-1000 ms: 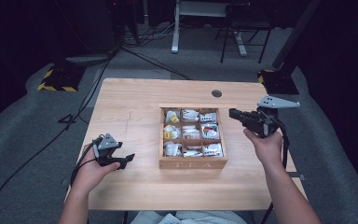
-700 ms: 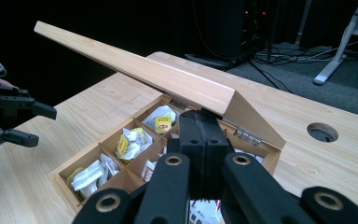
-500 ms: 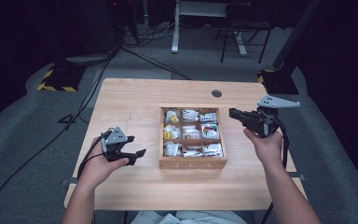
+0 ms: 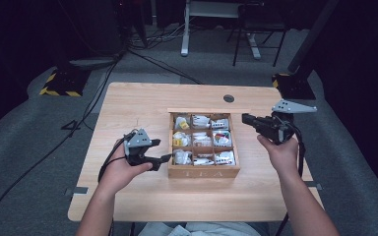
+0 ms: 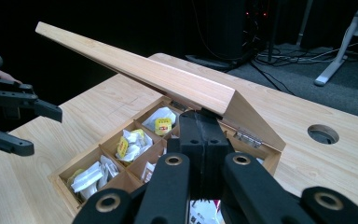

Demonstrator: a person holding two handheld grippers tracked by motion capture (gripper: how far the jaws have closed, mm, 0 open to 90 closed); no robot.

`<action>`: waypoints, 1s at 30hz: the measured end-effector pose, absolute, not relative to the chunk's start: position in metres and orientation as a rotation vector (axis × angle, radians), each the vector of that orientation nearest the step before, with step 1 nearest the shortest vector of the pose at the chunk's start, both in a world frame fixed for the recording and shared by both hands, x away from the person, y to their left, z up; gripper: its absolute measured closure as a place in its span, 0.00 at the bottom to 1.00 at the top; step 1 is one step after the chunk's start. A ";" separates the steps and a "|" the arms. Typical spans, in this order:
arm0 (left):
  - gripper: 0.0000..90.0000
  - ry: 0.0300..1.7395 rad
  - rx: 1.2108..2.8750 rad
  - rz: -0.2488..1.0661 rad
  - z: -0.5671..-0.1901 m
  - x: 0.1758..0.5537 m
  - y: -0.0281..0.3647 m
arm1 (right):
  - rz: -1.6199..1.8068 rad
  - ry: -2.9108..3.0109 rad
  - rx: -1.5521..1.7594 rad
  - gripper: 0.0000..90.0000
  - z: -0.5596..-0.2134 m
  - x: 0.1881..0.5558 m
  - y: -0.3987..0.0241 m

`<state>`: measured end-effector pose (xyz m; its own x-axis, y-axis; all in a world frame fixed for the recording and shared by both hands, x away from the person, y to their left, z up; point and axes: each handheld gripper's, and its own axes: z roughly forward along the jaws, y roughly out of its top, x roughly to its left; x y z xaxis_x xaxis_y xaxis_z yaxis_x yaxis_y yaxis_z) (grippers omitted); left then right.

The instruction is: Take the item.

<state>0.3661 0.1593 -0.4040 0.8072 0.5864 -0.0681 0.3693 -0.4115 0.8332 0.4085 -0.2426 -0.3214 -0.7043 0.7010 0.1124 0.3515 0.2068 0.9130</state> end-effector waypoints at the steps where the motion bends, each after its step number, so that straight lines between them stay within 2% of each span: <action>1: 0.35 0.707 2.047 0.290 -0.404 0.366 0.159 | 1.497 2.161 0.987 1.00 -0.321 0.408 -0.243; 21: 0.36 0.592 2.058 0.222 -0.404 0.384 0.088 | 1.513 2.164 0.984 1.00 -0.322 0.410 -0.244; 30: 0.41 0.581 2.063 0.192 -0.414 0.392 0.067 | 1.515 2.166 0.984 1.00 -0.322 0.410 -0.244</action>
<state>0.3925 0.0674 -0.4136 0.8748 0.4755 -0.0931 0.3263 -0.4363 0.8386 0.4103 -0.2442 -0.3216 -0.7118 0.6914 0.1234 0.3530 0.2003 0.9139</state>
